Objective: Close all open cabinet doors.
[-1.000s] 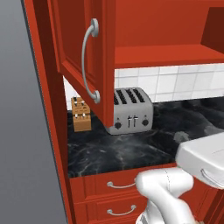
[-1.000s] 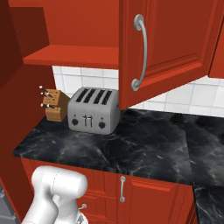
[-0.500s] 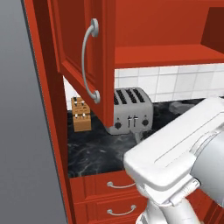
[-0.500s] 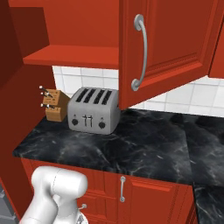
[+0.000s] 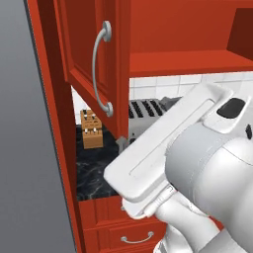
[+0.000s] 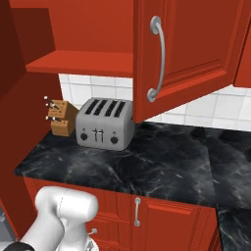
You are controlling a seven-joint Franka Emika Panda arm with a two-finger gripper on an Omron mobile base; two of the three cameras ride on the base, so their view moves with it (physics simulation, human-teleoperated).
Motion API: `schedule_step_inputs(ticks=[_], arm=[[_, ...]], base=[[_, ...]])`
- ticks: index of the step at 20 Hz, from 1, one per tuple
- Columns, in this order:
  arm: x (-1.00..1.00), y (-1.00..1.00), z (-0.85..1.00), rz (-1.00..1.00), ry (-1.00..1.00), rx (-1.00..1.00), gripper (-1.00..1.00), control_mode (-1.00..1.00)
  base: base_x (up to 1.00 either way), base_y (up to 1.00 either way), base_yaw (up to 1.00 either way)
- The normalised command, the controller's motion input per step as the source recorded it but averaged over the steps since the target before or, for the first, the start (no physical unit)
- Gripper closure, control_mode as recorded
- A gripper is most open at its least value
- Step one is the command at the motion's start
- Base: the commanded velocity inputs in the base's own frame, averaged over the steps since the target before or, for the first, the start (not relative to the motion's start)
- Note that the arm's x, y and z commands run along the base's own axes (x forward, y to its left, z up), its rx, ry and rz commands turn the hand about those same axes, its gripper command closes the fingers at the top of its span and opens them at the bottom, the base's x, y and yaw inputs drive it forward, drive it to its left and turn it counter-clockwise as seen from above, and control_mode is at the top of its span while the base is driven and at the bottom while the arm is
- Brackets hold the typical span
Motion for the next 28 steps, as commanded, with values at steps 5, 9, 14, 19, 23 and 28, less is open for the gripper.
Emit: schedule_step_inputs(ticks=[5,9,14,19,23,28], arm=[[0.39,0.01,-0.1,0.0,0.01,-0.19,-1.0,-1.0],[0.46,0.04,-0.07,0.0,0.0,-0.18,-1.0,-1.0],[0.21,0.11,-0.21,0.0,-0.06,-0.23,-1.0,-1.0],[0.2,0.04,-0.15,0.0,-0.1,-0.23,-1.0,-1.0],[0.4,0.0,-0.03,0.0,-0.03,-0.18,-1.0,-1.0],[0.43,0.0,-0.02,0.0,0.0,-0.15,-1.0,-1.0]], base=[[0.0,0.0,0.0],[0.0,0.0,0.0],[0.0,0.0,0.0],[0.0,0.0,0.0],[0.0,0.0,0.0],[0.0,0.0,0.0]])
